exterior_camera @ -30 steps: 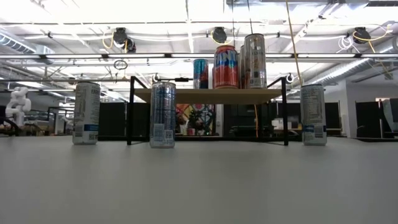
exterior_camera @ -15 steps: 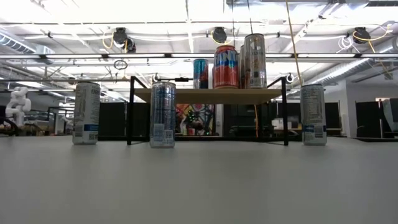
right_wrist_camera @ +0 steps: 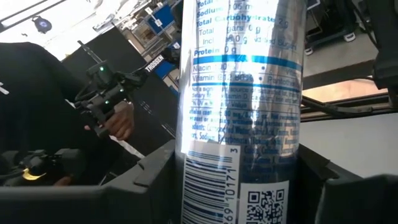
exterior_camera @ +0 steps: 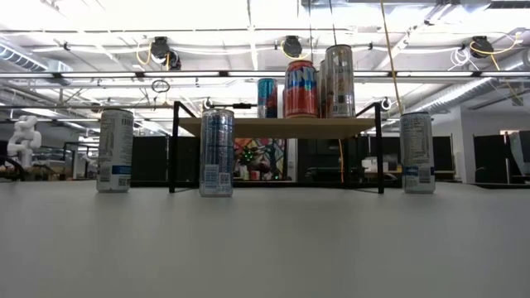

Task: Place canned beverage on shelf
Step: Put the bottom blue can on the shelf aligned with the other blue can

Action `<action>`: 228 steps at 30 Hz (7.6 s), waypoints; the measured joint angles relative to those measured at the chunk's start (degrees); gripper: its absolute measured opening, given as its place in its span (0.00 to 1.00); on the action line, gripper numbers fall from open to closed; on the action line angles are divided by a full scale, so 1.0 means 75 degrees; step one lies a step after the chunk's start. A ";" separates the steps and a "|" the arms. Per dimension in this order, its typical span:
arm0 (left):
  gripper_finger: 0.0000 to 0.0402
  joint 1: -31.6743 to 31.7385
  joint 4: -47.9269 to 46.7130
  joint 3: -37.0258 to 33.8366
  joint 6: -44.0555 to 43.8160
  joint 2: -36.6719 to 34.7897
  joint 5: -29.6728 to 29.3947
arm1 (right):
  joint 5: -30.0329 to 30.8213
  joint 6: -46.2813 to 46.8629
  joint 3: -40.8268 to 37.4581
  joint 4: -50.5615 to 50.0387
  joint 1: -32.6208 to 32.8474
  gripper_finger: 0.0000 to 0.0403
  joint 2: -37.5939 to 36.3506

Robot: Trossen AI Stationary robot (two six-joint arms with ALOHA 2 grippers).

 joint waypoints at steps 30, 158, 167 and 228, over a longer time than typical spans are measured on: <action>0.59 -0.0006 -0.0004 0.0003 -0.0305 0.0058 -0.0450 | 0.0820 -0.0055 0.0000 0.0010 0.0034 0.59 -0.0024; 0.58 0.3576 -0.3184 0.1180 0.0842 0.3273 -0.1943 | 0.5265 -0.1285 0.0000 -0.4000 -0.0545 0.69 -0.3023; 0.58 0.3576 -0.3190 0.1180 0.0841 0.3287 -0.1946 | 0.5266 -0.1287 0.0000 -0.4002 -0.0545 0.69 -0.3020; 0.73 0.3426 -0.3398 0.1183 0.0853 0.2914 -0.2260 | 0.5265 -0.1174 0.0000 -0.4005 -0.0545 0.69 -0.3017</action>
